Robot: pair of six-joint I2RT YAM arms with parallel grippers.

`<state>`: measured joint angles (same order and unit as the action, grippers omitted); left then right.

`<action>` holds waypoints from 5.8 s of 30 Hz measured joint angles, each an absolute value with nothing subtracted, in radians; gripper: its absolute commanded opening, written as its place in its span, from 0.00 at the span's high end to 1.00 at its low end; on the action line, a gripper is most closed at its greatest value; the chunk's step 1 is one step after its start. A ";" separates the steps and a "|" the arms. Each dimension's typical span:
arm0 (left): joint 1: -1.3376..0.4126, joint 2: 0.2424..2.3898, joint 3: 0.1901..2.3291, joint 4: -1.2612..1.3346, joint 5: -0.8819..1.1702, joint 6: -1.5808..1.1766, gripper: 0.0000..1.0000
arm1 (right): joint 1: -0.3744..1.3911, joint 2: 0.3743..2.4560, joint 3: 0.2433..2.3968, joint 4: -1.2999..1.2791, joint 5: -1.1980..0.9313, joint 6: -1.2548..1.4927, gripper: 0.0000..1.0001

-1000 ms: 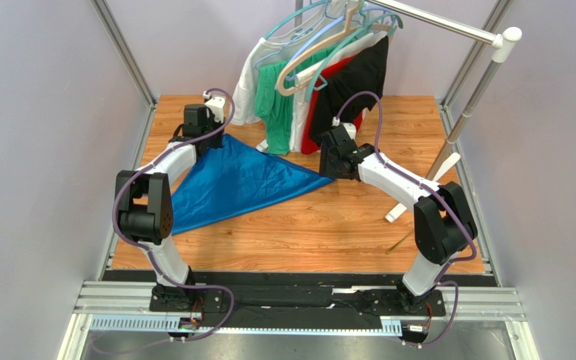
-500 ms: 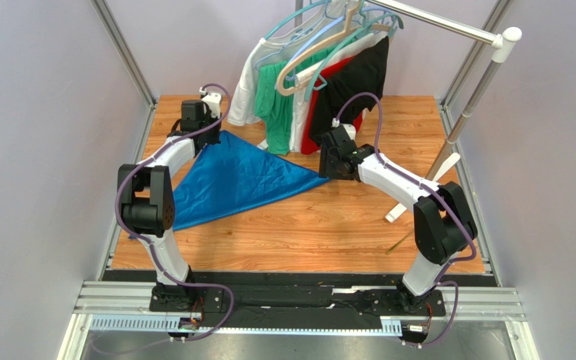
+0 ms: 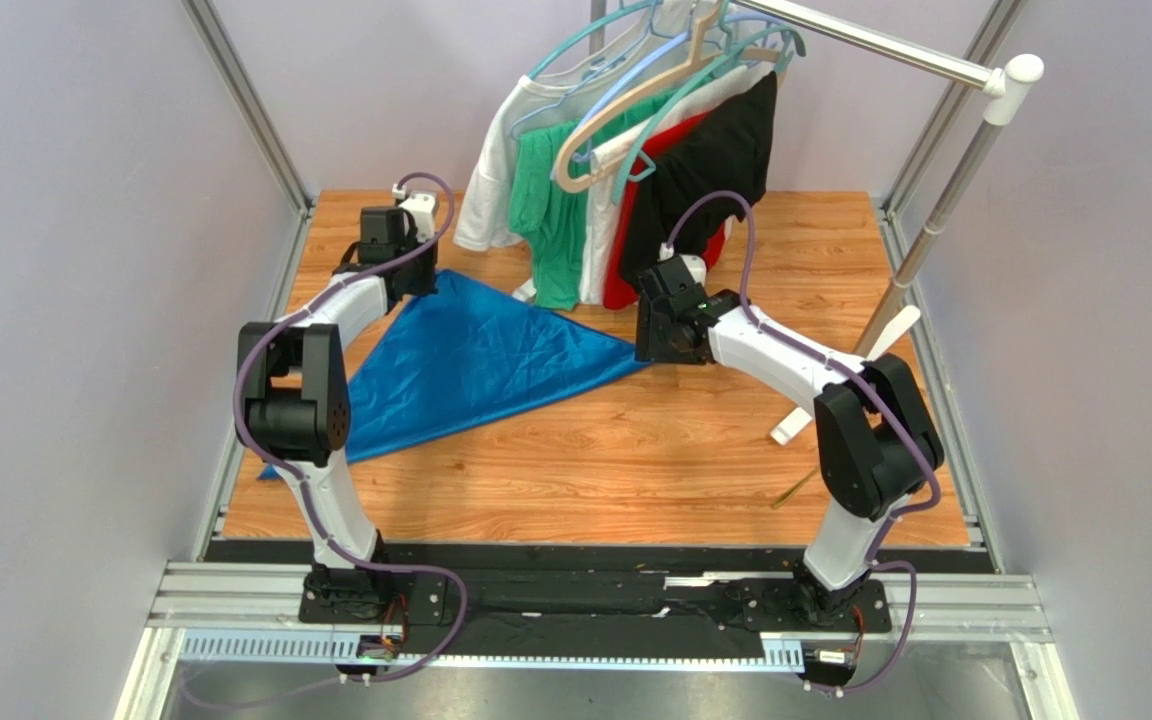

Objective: Fold the napkin, place the utensils inside, and roll it up
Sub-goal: Fold the napkin

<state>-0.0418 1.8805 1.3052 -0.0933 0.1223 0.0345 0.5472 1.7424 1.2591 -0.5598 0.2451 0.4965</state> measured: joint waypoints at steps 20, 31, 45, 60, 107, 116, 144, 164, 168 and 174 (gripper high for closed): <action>-0.027 1.905 1.382 -0.142 0.056 -0.069 0.30 | 0.547 1.812 1.259 -0.525 0.189 0.521 0.39; -0.026 1.627 1.026 -0.025 0.115 -0.304 0.29 | 0.501 1.847 1.238 -0.431 0.139 0.605 0.40; -0.044 1.504 0.888 0.006 0.159 -0.399 0.29 | 0.487 1.901 1.224 -0.358 0.099 0.673 0.49; -0.058 1.477 0.864 0.012 0.171 -0.406 0.29 | 0.483 1.914 1.226 -0.361 0.134 0.684 0.81; -0.158 1.187 0.662 0.016 0.103 -0.444 0.28 | 0.842 1.432 0.770 -0.581 0.317 0.940 0.73; -0.210 1.168 0.662 -0.015 0.072 -0.442 0.27 | 0.843 1.430 0.781 -0.582 0.388 0.916 0.23; -0.214 1.208 0.661 -0.033 0.036 -0.424 0.28 | 0.742 1.494 0.827 -0.326 0.245 0.532 0.45; -0.214 1.214 0.661 -0.033 0.043 -0.421 0.28 | 0.742 1.463 0.737 -0.317 0.199 0.535 0.63; -0.214 1.214 0.661 -0.033 0.043 -0.420 0.28 | 0.742 1.462 0.737 -0.318 0.196 0.537 0.65; -0.214 1.214 0.661 -0.034 0.043 -0.418 0.28 | 0.742 1.463 0.737 -0.319 0.196 0.537 0.65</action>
<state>-0.2138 1.2137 0.6609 -0.0338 0.0429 -0.4179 0.7418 1.4628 0.7372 -0.3187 0.1955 0.5373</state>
